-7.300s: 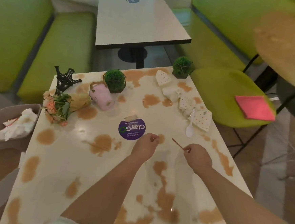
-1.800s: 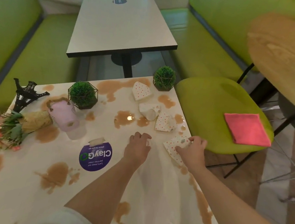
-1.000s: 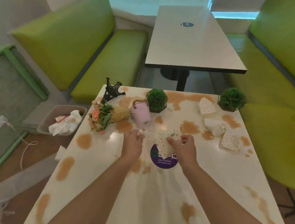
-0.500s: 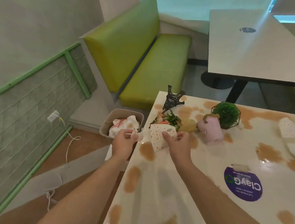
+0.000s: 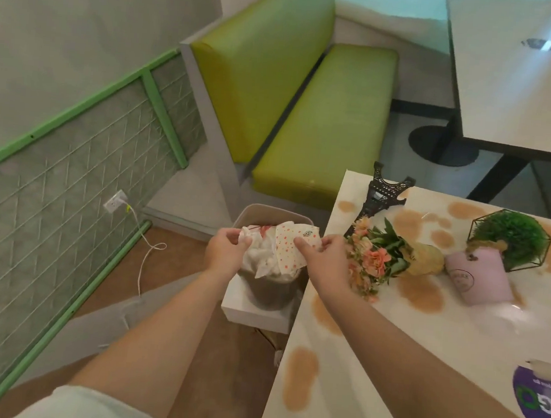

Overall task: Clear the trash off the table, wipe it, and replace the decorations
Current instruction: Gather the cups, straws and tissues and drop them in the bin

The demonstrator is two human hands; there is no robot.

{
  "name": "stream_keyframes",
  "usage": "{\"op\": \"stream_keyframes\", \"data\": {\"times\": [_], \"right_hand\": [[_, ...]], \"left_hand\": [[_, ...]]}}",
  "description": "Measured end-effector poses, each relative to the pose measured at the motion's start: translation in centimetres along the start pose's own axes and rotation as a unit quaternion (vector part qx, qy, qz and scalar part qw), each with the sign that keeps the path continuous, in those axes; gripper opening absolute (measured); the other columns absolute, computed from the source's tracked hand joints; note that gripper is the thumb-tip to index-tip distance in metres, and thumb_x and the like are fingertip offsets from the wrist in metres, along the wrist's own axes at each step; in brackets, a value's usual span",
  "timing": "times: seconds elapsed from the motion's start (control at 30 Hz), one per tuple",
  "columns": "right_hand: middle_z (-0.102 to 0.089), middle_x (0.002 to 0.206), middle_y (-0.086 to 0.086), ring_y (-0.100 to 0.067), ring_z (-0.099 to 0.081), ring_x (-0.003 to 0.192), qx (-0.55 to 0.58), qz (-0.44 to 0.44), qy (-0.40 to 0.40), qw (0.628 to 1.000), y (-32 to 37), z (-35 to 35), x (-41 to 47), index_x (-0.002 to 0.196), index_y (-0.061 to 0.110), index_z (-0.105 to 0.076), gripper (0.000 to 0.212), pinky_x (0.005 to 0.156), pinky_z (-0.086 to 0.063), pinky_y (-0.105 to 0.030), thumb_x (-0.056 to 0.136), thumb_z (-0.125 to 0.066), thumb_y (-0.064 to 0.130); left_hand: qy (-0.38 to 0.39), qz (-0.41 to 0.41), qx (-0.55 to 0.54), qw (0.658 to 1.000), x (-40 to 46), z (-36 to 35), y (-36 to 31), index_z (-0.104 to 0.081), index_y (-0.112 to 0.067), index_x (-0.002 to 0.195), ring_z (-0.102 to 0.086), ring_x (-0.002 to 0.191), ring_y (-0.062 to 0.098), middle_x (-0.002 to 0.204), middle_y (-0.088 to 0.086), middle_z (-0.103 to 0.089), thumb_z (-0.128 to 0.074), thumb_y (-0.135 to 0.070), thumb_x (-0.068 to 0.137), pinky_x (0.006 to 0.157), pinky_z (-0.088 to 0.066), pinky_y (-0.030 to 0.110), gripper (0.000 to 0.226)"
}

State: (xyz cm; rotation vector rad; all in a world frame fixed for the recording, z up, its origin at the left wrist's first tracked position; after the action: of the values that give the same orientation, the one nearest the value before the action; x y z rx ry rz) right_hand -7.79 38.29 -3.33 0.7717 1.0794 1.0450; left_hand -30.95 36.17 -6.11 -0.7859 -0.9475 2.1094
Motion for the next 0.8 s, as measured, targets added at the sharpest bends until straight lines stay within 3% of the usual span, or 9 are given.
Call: {"op": "stream_keyframes", "data": {"times": [0.13,0.3,0.4,0.5,0.57,0.67,0.8], "right_hand": [[-0.050,0.092,0.002,-0.013,-0.052,0.082,0.005,-0.002,0.000,1.000,0.7,-2.0,2.5,0.103,0.016,-0.042,0.037,0.058,-0.036,-0.022,0.089,-0.069,0.037],[-0.053,0.105,-0.003,-0.016,-0.053,0.085,0.024,0.003,-0.003,1.000,2.6,-4.8,5.2,0.103,0.017,-0.040,0.035,0.059,-0.036,-0.022,0.091,-0.067,0.035],[-0.052,0.117,-0.003,-0.020,-0.052,0.096,0.005,-0.022,0.019,1.000,2.0,-6.9,6.6,0.113,0.015,-0.044,0.028,0.074,-0.040,-0.029,0.095,-0.059,0.030],[-0.046,0.137,-0.009,-0.027,-0.052,0.109,-0.070,-0.079,0.085,0.991,-0.3,-8.3,6.2,0.137,0.014,-0.046,0.045,0.086,-0.044,-0.033,0.093,-0.054,0.023],[-0.043,0.140,-0.012,-0.031,-0.052,0.117,-0.134,-0.074,0.104,0.983,-1.3,-7.7,5.1,0.136,0.018,-0.048,0.043,0.098,-0.046,-0.038,0.093,-0.052,0.022],[-0.055,0.129,-0.007,-0.027,-0.055,0.113,-0.135,-0.027,0.114,0.984,-1.2,-5.3,3.4,0.125,0.022,-0.055,0.031,0.088,-0.049,-0.034,0.094,-0.053,0.024],[-0.063,0.100,0.004,-0.013,-0.059,0.089,-0.072,0.038,0.090,0.993,1.0,0.1,1.3,0.113,0.020,-0.063,0.019,0.069,-0.045,-0.026,0.096,-0.055,0.021]], "left_hand": [[0.035,0.005,0.061,0.998,1.5,-0.9,1.3,-0.061,-0.024,0.123,-0.060,0.106,0.016,0.116,-0.006,-0.065,-0.061,-0.043,0.091,0.089,-0.047,0.032,0.038],[-0.019,-0.006,0.076,0.997,2.0,0.4,1.6,-0.063,-0.028,0.118,-0.057,0.111,0.017,0.120,-0.005,-0.063,-0.047,-0.030,0.098,0.085,-0.045,0.030,0.025],[-0.039,-0.050,0.077,0.995,1.9,0.8,0.7,-0.064,-0.027,0.115,-0.056,0.108,0.014,0.116,-0.007,-0.062,-0.047,-0.026,0.098,0.085,-0.044,0.029,0.023],[-0.005,-0.096,0.086,0.992,0.9,0.0,0.0,-0.065,-0.026,0.113,-0.056,0.104,0.011,0.110,-0.009,-0.060,-0.050,-0.023,0.097,0.084,-0.043,0.026,0.022],[0.012,-0.104,0.084,0.991,0.1,-0.5,-0.3,-0.065,-0.030,0.110,-0.057,0.101,0.009,0.108,-0.012,-0.061,-0.051,-0.025,0.097,0.081,-0.044,0.025,0.019],[0.036,-0.106,0.084,0.990,-1.4,-1.9,-1.5,-0.065,-0.029,0.110,-0.059,0.096,0.009,0.108,-0.011,-0.063,-0.051,-0.030,0.097,0.074,-0.044,0.028,0.020],[0.061,-0.121,0.077,0.988,-3.7,-3.9,-4.6,-0.065,-0.028,0.114,-0.060,0.093,0.011,0.106,-0.010,-0.066,-0.050,-0.036,0.097,0.073,-0.045,0.030,0.023]]}}
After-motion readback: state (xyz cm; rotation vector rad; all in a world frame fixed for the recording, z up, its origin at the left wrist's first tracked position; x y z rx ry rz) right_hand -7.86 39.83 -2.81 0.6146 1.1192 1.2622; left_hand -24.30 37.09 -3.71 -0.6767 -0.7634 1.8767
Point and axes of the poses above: each hand's wrist, its own x-axis towards the middle knuckle, its own z-axis out of the back of the hand, y = z × x, the point moved 7 cm from there along x, towards the middle knuckle
